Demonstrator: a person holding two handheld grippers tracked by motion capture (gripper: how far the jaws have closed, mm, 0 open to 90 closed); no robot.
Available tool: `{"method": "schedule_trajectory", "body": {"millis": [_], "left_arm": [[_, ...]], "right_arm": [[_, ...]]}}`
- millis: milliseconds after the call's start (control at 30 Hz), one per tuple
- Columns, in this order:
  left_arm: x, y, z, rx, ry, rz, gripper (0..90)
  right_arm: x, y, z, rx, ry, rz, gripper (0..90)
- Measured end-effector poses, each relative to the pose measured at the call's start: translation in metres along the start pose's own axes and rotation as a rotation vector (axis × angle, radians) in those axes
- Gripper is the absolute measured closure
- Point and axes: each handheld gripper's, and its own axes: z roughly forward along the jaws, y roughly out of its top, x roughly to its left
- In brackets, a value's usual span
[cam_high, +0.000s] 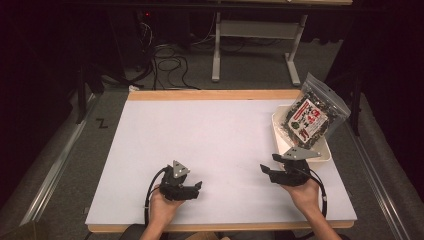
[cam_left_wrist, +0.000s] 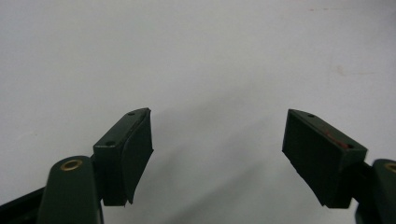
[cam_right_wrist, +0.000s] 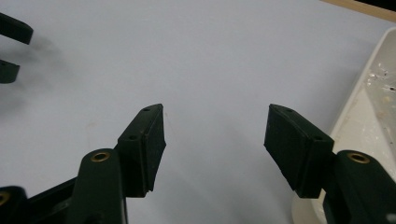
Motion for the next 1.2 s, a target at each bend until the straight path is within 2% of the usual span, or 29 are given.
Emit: {"method": "schedule_trajectory", "body": {"millis": [233,467,733,867,1000,1100,1200], "left_arm": [[0.0,0.0,0.001,0.005,0.002,0.006,25.0],[-0.001,0.0,0.002,0.015,0.005,0.01,25.3],[-0.001,0.0,0.001,0.009,0.001,0.006,25.3],[-0.003,0.0,0.0,0.011,0.0,0.014,25.3],[-0.001,0.0,0.002,0.026,0.011,0.002,25.6],[-0.002,0.0,0.003,0.03,0.013,0.003,25.7],[-0.002,0.0,0.001,0.022,0.009,0.007,25.8]], "right_arm": [[-0.002,-0.006,0.007,-0.003,-0.009,0.03,38.7],[0.003,-0.01,0.012,-0.018,-0.014,0.011,38.7],[0.008,-0.021,0.016,0.005,-0.008,0.011,38.8],[0.012,-0.025,0.019,0.029,0.001,-0.036,38.2],[0.013,-0.026,0.018,0.015,0.027,-0.039,38.2],[0.011,-0.03,0.02,0.028,0.029,-0.024,38.2],[0.01,-0.031,0.02,0.031,0.029,-0.03,38.4]]}}
